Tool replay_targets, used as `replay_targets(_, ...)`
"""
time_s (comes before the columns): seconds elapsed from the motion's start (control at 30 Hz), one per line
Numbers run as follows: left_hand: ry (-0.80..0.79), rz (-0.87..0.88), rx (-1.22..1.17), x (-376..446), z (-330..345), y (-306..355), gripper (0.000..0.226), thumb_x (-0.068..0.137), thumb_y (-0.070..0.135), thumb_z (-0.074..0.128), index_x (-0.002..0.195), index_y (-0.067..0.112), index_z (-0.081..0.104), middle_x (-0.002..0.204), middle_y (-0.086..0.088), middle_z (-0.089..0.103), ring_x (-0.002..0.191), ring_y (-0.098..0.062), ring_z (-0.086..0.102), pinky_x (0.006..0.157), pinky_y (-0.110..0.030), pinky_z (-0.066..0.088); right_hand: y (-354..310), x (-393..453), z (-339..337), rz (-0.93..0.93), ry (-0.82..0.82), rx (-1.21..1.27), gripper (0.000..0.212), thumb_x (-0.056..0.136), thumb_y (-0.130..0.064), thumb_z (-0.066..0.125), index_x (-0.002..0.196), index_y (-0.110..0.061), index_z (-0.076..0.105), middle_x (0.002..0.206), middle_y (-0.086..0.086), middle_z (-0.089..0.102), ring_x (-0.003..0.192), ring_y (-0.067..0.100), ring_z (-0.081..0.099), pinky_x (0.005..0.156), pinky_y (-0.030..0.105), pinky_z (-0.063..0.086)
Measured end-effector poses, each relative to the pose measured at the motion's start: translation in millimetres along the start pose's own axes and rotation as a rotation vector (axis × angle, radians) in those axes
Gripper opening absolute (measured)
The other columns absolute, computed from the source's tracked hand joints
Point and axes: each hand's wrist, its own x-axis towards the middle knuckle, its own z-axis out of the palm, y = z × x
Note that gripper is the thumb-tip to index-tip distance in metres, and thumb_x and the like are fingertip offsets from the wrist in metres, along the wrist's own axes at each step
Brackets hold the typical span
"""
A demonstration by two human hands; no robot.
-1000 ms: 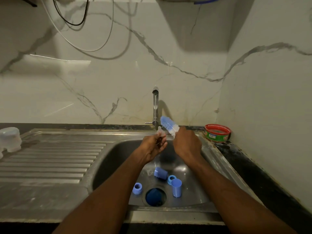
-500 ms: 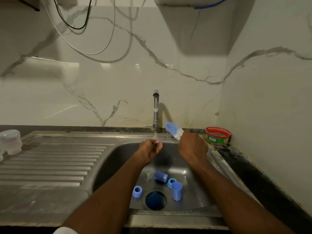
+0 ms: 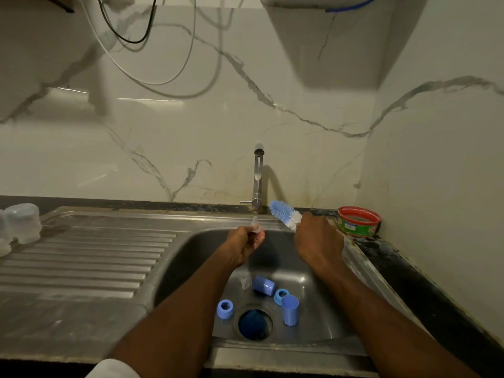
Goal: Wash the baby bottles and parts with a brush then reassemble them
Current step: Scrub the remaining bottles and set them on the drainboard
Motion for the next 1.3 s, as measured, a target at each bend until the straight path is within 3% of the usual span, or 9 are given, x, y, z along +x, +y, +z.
replay_targets(0.3,-0.029,0.001,0.024,-6,3,1,0.020,0.097,0.005,0.062,0.113,-0.005,0.066,0.093,-0.017,0.072,0.080,-0.020,0.071,0.059,-0.023,0.059,2,-2,-1,-0.010,0.039,0.005,0.032,0.095,-0.028,0.064,0.123,-0.015,0.056,0.114,0.007,0.067,0.098,0.024,0.066,0.067,0.034,0.045)
replay_targets(0.43,-0.043,0.071,0.109,0,1,-1,0.024,0.102,0.019,0.057,0.104,-0.003,0.066,0.082,-0.013,0.069,0.075,-0.019,0.066,0.078,-0.030,0.057,3,-1,0,-0.009,0.038,0.012,0.031,0.094,-0.027,0.063,0.122,-0.016,0.056,0.113,0.007,0.067,0.098,0.025,0.066,0.069,0.035,0.048)
replay_targets(0.53,-0.010,0.216,0.395,1,0,-3,0.032,0.102,0.033,0.059,0.100,0.002,0.067,0.084,-0.012,0.072,0.076,-0.021,0.071,0.081,-0.034,0.061,6,0,0,-0.017,0.059,-0.007,0.026,0.095,-0.025,0.060,0.120,-0.017,0.057,0.112,0.007,0.068,0.097,0.026,0.067,0.071,0.036,0.049)
replay_targets(0.67,0.062,0.633,1.130,-2,-7,-1,0.012,0.093,0.025,0.073,0.096,0.015,0.067,0.090,-0.003,0.073,0.080,-0.010,0.071,0.072,-0.022,0.056,9,3,-3,-0.081,0.090,-0.046,0.023,0.097,-0.023,0.057,0.119,-0.016,0.056,0.108,0.007,0.069,0.091,0.026,0.067,0.066,0.034,0.048)
replay_targets(0.73,0.076,0.742,1.330,-6,-9,3,0.016,0.089,0.021,0.076,0.096,0.022,0.062,0.090,0.005,0.067,0.085,-0.007,0.066,0.075,-0.021,0.052,9,3,-5,-0.126,0.109,-0.077,0.027,0.097,-0.030,0.059,0.121,-0.017,0.057,0.107,0.005,0.068,0.088,0.023,0.066,0.063,0.032,0.045)
replay_targets(0.83,0.101,0.796,1.257,-11,-7,7,0.032,0.085,0.018,0.080,0.102,0.024,0.053,0.094,0.010,0.061,0.084,-0.003,0.060,0.068,-0.015,0.045,8,1,-10,-0.171,0.141,-0.118,0.033,0.097,-0.044,0.055,0.121,-0.023,0.061,0.107,0.003,0.069,0.089,0.021,0.067,0.064,0.031,0.044)
replay_targets(1.0,0.173,0.836,1.144,-8,-10,10,0.041,0.082,0.021,0.083,0.112,0.022,0.056,0.104,0.008,0.063,0.090,-0.003,0.062,0.066,-0.010,0.044,13,-1,-16,-0.241,0.181,-0.152,0.039,0.095,-0.054,0.051,0.122,-0.029,0.064,0.105,0.000,0.071,0.090,0.021,0.067,0.065,0.029,0.041)
replay_targets(1.2,0.039,0.986,1.233,-10,-12,17,0.049,0.083,0.014,0.080,0.122,0.022,0.050,0.114,0.009,0.060,0.104,-0.006,0.061,0.084,-0.018,0.051,12,-3,-12,-0.343,0.150,-0.112,0.038,0.095,-0.052,0.051,0.127,-0.033,0.063,0.105,-0.002,0.071,0.093,0.021,0.067,0.066,0.030,0.044)
replay_targets(1.3,0.060,1.007,1.277,-8,-15,21,0.050,0.085,0.017,0.079,0.127,0.021,0.052,0.119,0.004,0.064,0.103,-0.004,0.058,0.082,-0.013,0.045,18,1,-10,-0.360,0.136,-0.103,0.039,0.096,-0.053,0.052,0.129,-0.034,0.061,0.109,-0.004,0.071,0.097,0.019,0.066,0.070,0.031,0.046)
